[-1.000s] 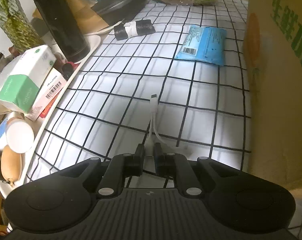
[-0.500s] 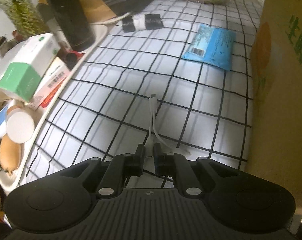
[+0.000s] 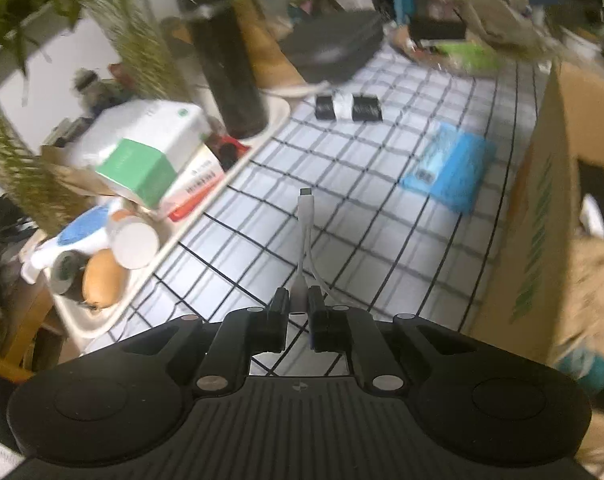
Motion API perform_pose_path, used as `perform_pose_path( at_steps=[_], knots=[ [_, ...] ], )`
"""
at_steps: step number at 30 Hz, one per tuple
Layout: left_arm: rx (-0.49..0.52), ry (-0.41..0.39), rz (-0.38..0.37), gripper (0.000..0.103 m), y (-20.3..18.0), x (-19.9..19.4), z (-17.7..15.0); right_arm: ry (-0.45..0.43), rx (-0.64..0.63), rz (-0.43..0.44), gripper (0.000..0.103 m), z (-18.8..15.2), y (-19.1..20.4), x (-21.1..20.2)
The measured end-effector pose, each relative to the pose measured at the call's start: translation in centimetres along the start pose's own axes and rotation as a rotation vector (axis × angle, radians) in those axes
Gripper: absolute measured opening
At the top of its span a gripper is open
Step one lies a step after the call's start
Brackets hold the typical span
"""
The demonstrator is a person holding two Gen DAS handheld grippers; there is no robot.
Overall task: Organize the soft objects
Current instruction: 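Carry the white cable to the cardboard box with the left gripper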
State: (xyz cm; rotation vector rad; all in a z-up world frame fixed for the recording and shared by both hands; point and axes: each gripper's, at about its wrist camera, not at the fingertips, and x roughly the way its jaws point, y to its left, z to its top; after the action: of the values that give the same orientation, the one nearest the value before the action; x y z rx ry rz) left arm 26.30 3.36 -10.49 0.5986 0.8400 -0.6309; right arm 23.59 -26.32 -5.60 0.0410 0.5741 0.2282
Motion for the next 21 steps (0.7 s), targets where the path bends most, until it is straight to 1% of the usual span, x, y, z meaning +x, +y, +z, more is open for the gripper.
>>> perform_pose_path(
  at_steps=[5, 9, 15, 21],
  knots=[
    [-0.047, -0.035, 0.039, 0.01, -1.2, -3.4, 1.2, 0.013, -0.001, 0.03, 0.103, 0.0, 0.5, 0.0],
    [-0.079, -0.064, 0.054, 0.01, -2.7, -6.1, 2.1, 0.01, -0.011, 0.029, 0.103, 0.2, 1.0, 0.1],
    [-0.115, -0.112, 0.048, 0.01, -4.8, -10.1, 3.3, 0.011, 0.011, 0.021, 0.103, 0.2, 0.5, -0.1],
    [-0.11, -0.166, 0.025, 0.01, -6.9, -13.7, 4.4, 0.013, 0.022, 0.005, 0.103, -0.1, -0.1, -0.7]
  ],
)
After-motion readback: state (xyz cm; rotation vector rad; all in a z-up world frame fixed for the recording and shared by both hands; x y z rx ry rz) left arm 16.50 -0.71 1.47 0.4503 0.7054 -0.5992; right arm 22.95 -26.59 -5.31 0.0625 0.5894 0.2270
